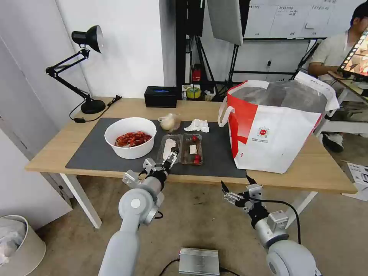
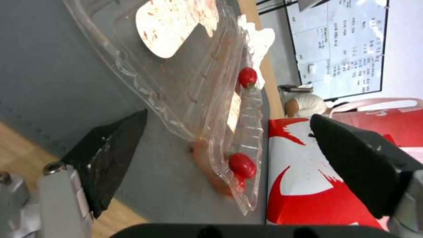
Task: Pick up the trash from the table and place it into the takeout bag.
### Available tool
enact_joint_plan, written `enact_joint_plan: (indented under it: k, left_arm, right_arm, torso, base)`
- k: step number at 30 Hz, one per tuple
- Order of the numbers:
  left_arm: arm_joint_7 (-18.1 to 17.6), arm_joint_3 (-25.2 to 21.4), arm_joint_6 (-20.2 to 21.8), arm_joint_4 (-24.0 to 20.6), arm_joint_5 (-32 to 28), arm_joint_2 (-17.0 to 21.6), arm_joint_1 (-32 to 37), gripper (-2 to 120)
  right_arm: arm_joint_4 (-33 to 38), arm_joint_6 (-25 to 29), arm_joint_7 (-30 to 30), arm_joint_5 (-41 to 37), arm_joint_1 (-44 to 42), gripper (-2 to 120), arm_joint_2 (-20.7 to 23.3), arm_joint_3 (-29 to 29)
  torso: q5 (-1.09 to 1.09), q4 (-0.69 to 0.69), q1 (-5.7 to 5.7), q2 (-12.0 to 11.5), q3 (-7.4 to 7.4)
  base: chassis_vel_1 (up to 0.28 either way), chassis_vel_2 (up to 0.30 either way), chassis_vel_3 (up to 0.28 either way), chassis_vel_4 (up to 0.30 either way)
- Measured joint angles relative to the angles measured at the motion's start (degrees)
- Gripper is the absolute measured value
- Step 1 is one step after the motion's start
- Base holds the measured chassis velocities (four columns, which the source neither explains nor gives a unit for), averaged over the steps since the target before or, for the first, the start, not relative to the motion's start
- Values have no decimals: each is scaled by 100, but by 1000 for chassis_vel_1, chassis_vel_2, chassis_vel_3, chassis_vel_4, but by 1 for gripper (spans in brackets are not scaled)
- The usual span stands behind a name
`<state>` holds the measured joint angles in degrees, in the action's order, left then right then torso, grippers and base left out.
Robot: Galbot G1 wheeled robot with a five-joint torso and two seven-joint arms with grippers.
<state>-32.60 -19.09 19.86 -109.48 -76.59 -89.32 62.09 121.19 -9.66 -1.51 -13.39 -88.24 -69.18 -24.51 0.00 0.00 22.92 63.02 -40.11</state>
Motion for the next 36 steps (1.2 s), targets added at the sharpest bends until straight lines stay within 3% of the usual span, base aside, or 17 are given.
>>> enact_joint_plan:
  k: [36]
  left_arm:
    - [21, 100, -416, 68, 205, -137, -80, 100]
  right_arm:
    - [-135, 85, 40, 24, 31, 100, -68, 70]
  torso:
    - [0, 0, 0, 0, 0]
  base:
    - [0, 0, 0, 0]
